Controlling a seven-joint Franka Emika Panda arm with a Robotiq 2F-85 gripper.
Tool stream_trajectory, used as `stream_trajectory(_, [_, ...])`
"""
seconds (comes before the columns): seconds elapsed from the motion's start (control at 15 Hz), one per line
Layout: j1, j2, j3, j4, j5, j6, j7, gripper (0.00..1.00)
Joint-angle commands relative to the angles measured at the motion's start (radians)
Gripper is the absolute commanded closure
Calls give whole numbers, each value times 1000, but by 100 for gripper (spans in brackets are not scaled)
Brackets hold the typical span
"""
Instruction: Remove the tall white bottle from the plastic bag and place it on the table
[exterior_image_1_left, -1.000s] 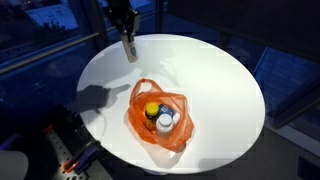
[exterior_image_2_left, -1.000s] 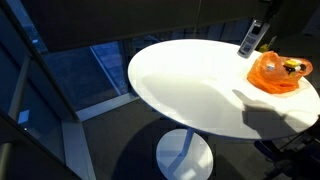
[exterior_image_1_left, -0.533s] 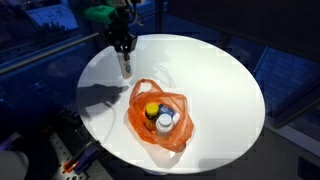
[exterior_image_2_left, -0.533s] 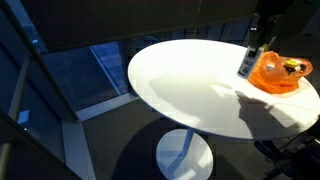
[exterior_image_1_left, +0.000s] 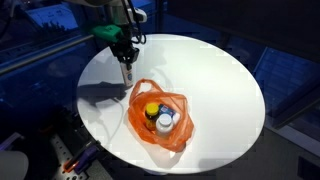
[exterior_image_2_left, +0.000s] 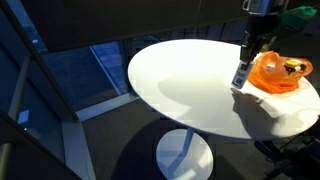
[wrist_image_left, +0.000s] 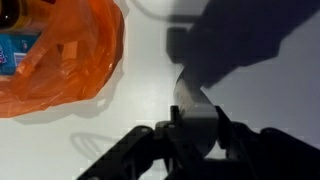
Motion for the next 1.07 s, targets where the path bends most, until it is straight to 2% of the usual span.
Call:
stream_trajectory(0.0, [3,16,-9,-1,-6,49,21,89])
stream_trajectory(0.2, [2,30,-14,-1,-6,62,19,89])
stream_trajectory(0.27, [2,30,-15,0,-5,60,15,83])
stream_trajectory(0.33, [1,28,-16,1,-3,56,12,52])
stream_trajectory(0.4, [-2,14,-15,-1,5,46,1,39])
stream_trajectory(0.73, [1,-104,-24,-5,-25,-28,21,1])
stream_trajectory(1.0, [-9,-185,-31,37,-112,-180,89,0])
